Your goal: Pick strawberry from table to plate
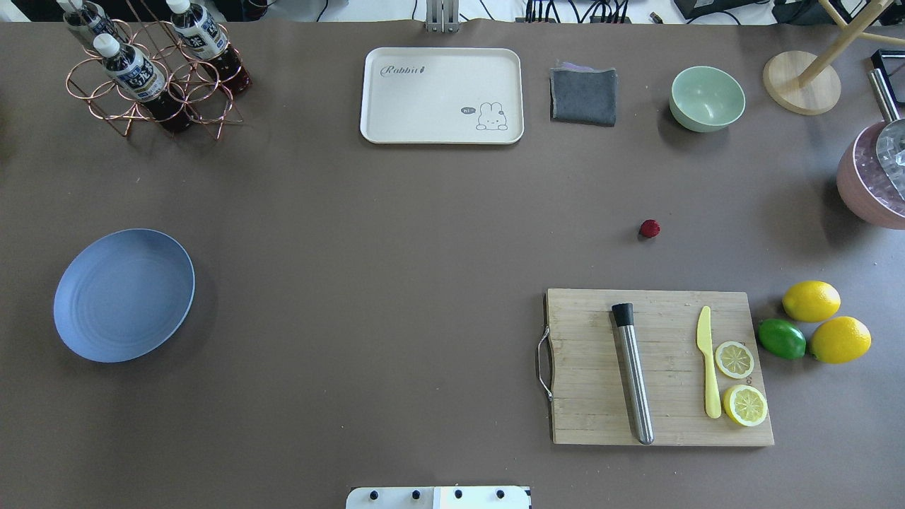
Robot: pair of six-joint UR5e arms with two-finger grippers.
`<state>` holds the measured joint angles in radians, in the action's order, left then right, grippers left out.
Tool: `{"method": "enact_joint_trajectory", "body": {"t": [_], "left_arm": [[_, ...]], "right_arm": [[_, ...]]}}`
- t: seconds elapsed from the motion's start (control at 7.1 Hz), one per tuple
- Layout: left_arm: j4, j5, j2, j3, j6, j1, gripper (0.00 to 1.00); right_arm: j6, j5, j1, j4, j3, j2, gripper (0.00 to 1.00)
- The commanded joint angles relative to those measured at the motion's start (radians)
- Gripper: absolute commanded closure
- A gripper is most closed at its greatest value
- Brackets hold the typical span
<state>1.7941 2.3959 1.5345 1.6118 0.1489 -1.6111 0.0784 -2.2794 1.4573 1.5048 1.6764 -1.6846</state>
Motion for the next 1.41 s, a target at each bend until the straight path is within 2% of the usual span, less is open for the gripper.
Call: {"method": "enact_joint_trajectory", "body": {"t": [0.0,0.14,0.42,0.56,0.85,0.99,1.27], "left_arm": [[0.12,0.0,-0.008,-0.007,-0.006,0.0,0.02],[0.126,0.002,0.004,0.003,-0.008,0.0,0.02],[0.168,0.002,0.042,0.022,-0.015,0.061,0.02],[0.174,0.018,0.038,0.023,-0.137,0.074,0.01],[0.262,0.022,0.029,0.005,-0.323,0.19,0.0],[0.387,0.017,0.016,-0.038,-0.448,0.265,0.0],[0.766,0.019,0.016,-0.232,-0.66,0.363,0.01]], "right_arm": [[0.001,-0.002,0.0,-0.001,0.017,0.041,0.0],[0.009,0.001,0.0,-0.038,0.02,0.071,0.0],[0.053,0.011,-0.008,-0.208,0.02,0.085,0.0],[0.137,0.012,-0.05,-0.236,0.023,0.097,0.0],[0.269,0.084,-0.15,-0.239,0.028,0.121,0.0],[0.323,0.095,-0.17,-0.241,0.035,0.124,0.0],[0.339,0.089,-0.176,-0.241,0.042,0.115,0.0]]}}
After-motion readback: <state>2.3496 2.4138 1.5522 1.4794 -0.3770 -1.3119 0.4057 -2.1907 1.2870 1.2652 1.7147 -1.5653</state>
